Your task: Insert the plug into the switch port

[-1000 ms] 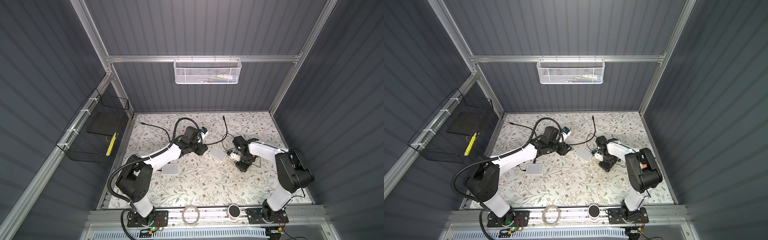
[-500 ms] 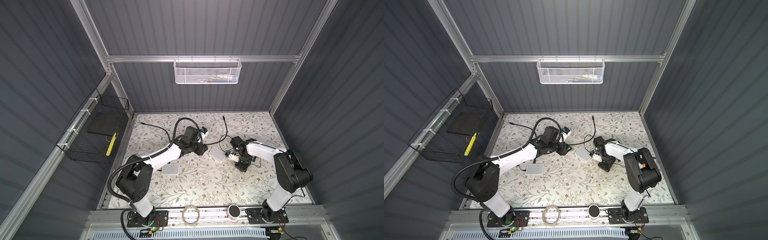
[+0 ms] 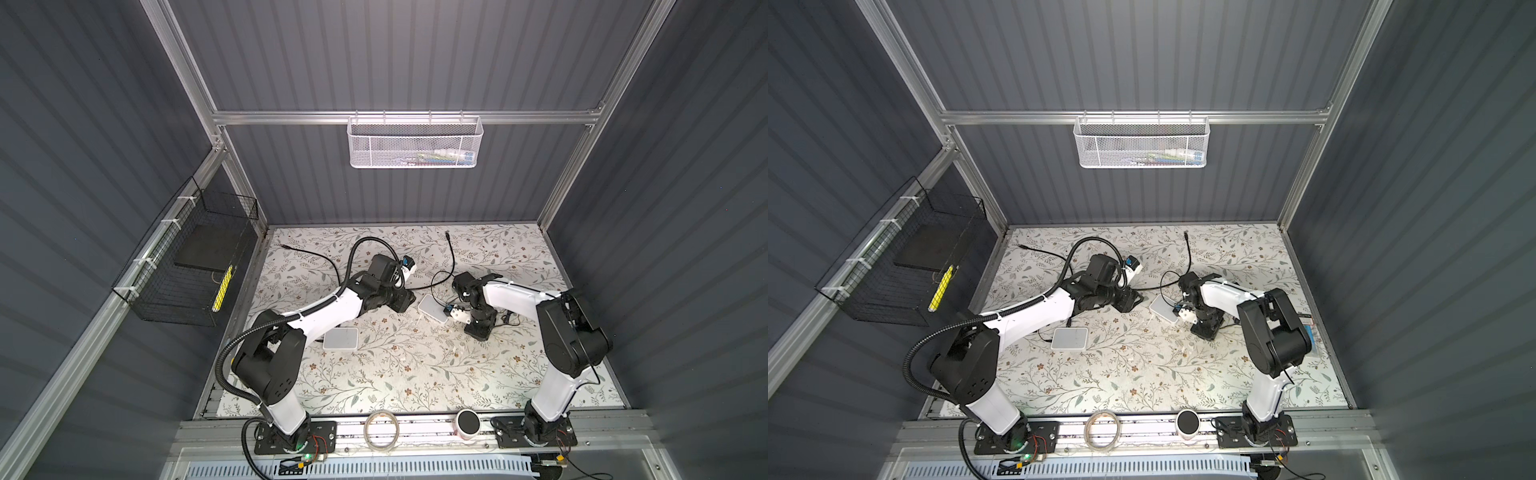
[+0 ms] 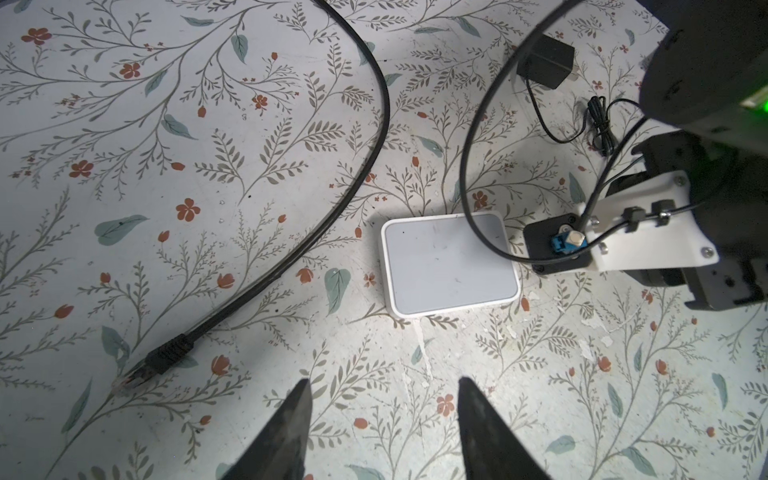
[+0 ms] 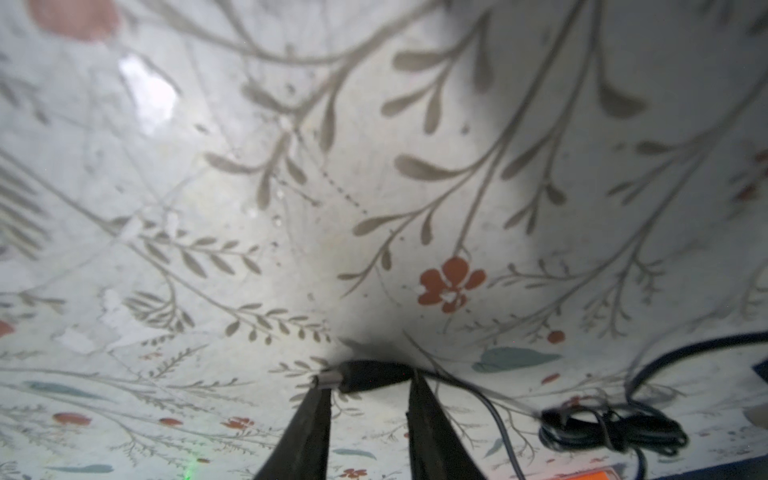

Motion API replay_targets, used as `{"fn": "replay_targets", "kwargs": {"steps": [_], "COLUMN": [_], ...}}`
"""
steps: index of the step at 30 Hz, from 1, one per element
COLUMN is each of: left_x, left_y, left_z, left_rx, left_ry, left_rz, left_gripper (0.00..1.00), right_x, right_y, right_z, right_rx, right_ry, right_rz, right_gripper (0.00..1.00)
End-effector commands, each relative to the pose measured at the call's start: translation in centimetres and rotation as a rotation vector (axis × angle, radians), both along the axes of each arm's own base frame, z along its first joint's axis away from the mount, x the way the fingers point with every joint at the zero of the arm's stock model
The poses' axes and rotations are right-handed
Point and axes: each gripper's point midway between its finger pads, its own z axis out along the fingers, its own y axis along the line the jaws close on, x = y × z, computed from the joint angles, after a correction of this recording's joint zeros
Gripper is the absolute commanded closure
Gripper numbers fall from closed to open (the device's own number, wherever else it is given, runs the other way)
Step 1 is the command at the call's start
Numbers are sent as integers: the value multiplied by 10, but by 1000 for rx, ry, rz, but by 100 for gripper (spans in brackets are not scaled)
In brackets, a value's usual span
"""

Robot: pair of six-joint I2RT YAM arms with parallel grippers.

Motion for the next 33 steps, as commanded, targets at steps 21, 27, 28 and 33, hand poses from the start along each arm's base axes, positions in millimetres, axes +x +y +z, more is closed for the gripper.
{"fn": "replay_targets", "kwargs": {"steps": [21, 27, 28, 33], "left_x": [-6, -6, -6, -6], "left_y": [0, -1, -1, -2], "left_z": [-4, -5, -4, -4], "left_rx": [-20, -21, -21, -29], "left_ry": [35, 39, 38, 42], "left_rz": [-7, -12, -12, -16], "left_gripper": [44, 45, 45, 45], "right_x": [31, 27, 27, 31], "right_y": [32, 30, 29, 32], "right_z": [-16, -17, -17, -14], "right_rx": [67, 52, 48, 60], "right_ry": [-58, -37, -36, -53], "right_rz": [24, 4, -8, -67], "right_gripper": [70, 76, 79, 90]}}
